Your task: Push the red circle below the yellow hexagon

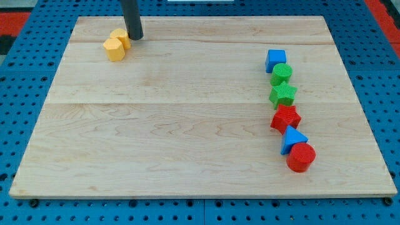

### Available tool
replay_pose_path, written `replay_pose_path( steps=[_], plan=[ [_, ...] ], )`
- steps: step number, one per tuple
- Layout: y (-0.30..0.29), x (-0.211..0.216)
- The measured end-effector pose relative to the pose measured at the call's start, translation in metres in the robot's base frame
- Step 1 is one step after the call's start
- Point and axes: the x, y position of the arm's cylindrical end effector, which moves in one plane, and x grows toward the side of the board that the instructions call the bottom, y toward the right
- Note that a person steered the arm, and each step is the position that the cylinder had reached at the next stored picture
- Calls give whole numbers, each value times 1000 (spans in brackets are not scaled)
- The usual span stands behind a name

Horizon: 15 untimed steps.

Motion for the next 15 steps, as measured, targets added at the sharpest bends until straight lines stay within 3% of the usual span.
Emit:
replay_pose_path(
  steps=[1,2,3,5,7,8,10,13,15],
  plan=[
    [-12,0],
    [40,13],
    [98,59],
    [117,212],
    [250,343],
    [276,360],
    [388,345],
    [250,297],
    [176,299]
  ],
)
